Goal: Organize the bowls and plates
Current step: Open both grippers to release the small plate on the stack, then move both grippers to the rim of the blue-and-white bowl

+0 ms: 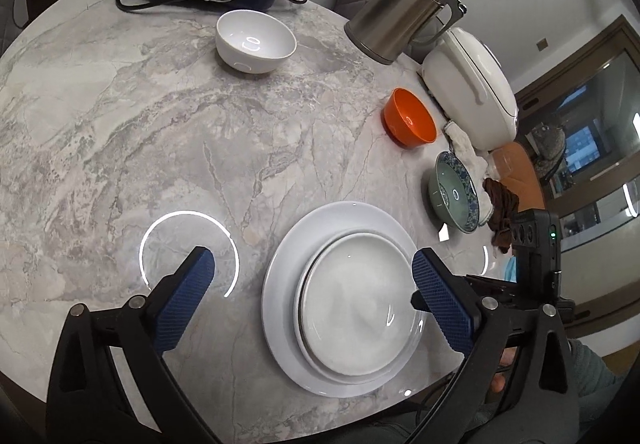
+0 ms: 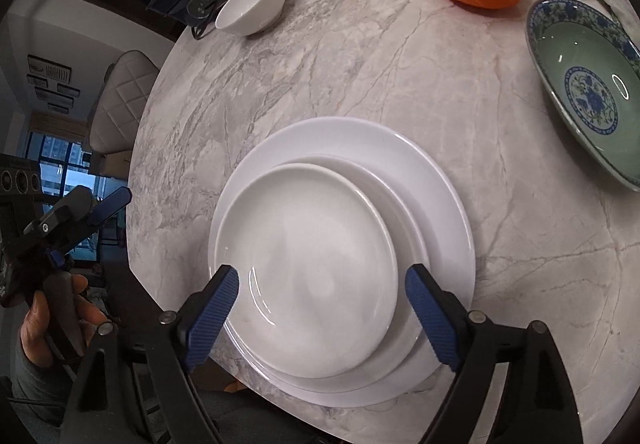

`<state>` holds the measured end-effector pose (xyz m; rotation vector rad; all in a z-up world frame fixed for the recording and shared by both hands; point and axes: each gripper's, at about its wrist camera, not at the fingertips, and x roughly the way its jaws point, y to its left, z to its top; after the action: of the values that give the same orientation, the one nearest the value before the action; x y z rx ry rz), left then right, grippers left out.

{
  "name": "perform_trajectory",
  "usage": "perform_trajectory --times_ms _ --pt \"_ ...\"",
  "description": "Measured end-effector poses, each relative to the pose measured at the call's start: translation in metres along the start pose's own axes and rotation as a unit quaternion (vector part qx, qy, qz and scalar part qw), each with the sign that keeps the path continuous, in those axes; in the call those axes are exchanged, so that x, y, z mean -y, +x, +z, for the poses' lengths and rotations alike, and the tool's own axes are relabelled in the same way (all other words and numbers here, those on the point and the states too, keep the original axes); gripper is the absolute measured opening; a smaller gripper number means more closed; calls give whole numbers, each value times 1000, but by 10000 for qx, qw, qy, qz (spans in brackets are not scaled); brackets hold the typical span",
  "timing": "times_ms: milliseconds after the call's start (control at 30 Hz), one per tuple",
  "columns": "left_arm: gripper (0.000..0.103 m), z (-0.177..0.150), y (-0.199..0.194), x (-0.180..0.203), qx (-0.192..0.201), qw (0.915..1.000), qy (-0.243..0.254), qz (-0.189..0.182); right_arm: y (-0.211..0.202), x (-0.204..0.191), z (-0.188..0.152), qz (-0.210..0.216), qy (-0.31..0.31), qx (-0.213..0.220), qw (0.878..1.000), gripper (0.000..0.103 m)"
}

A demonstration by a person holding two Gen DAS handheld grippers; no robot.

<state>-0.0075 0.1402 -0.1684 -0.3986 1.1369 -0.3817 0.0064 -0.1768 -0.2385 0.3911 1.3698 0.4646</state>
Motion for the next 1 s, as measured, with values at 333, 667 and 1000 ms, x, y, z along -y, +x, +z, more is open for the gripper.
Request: perform_trajectory --times_ms 333,667,1000 --pt "101 18 37 83 -331 9986 417 76 -99 65 -7 1095 858 1105 9841 89" --pt "101 50 111 165 -856 9946 518 267 -217 192 9 1032 1464 1977 9638 89" --pt "99 72 215 220 -1239 9858 1014 514 -171 250 45 1364 1602 1433 9671 81"
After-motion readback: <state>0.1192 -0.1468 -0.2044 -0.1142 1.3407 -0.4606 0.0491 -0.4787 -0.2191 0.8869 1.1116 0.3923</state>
